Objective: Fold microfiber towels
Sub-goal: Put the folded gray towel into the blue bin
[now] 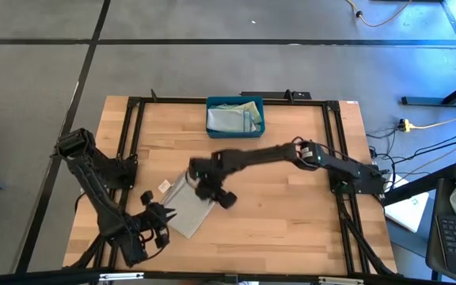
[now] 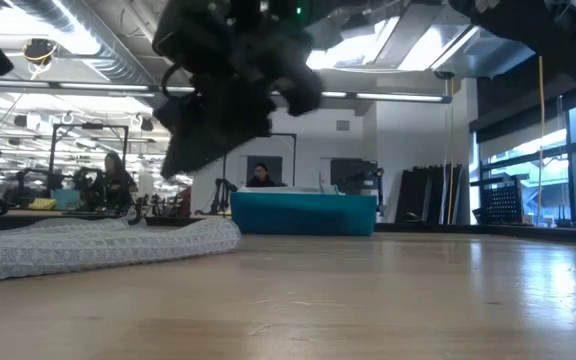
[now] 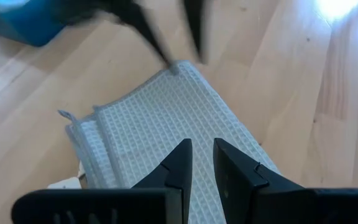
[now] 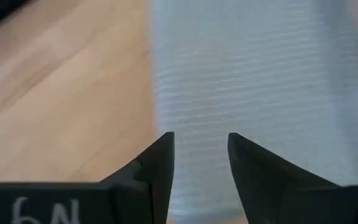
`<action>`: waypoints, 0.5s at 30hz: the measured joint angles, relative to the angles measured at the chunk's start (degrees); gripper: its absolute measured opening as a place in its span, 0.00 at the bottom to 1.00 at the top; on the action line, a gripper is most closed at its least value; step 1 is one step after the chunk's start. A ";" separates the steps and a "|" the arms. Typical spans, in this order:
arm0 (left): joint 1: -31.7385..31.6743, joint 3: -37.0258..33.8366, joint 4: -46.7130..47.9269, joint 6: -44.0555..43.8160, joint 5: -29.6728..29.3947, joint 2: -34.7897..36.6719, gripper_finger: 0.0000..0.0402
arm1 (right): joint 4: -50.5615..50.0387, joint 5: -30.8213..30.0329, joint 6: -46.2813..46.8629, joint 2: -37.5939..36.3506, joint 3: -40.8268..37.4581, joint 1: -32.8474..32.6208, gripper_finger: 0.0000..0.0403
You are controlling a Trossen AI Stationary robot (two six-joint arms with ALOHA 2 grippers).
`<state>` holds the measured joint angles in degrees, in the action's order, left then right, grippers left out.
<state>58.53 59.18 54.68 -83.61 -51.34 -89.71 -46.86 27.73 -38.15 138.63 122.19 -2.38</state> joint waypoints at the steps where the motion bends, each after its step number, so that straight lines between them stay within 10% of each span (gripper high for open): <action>1: -0.15 -0.01 0.02 0.09 0.00 0.00 0.14 | -1.38 -1.17 -1.09 0.06 -0.07 -1.16 0.38; 15: -0.38 -0.07 0.27 3.07 0.47 0.00 0.14 | 7.32 -27.19 -1.19 0.57 -1.49 -15.04 0.38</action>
<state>58.15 59.11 54.96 -80.54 -50.88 -89.71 -39.54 0.54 -39.34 139.20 120.70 -17.41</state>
